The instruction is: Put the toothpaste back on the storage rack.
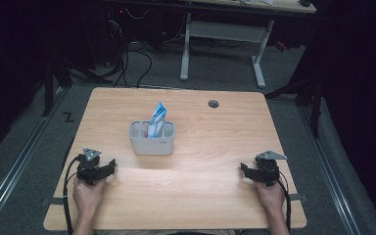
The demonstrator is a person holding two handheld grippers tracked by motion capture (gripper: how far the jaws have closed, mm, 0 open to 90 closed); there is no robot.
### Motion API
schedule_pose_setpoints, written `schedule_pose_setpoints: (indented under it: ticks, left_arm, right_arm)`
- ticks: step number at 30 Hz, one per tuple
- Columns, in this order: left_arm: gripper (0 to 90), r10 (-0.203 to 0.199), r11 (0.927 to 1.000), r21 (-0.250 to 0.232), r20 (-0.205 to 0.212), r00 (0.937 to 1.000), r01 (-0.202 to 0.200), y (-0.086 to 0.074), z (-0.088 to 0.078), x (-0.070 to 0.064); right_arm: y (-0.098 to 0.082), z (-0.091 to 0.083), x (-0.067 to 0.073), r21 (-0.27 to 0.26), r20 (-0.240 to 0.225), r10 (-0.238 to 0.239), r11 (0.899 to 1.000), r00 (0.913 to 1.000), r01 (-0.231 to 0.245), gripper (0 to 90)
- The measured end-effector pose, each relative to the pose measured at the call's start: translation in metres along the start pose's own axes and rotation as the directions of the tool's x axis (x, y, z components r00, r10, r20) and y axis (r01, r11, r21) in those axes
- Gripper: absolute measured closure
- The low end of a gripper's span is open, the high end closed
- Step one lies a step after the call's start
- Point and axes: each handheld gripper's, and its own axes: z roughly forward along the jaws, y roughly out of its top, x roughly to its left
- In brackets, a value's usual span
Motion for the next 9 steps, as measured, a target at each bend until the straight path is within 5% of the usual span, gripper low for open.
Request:
schedule_pose_setpoints:
  ticks: [9]
  left_arm:
    - [31.7, 0.000, 1.0000, 0.002, 0.005, 1.0000, 0.000, 0.0001, 0.0000, 0.0002]
  right_arm:
    - [0.0000, 0.0000, -0.0002, 0.000, -0.001, 0.000, 1.000, 1.0000, 0.000, 30.6]
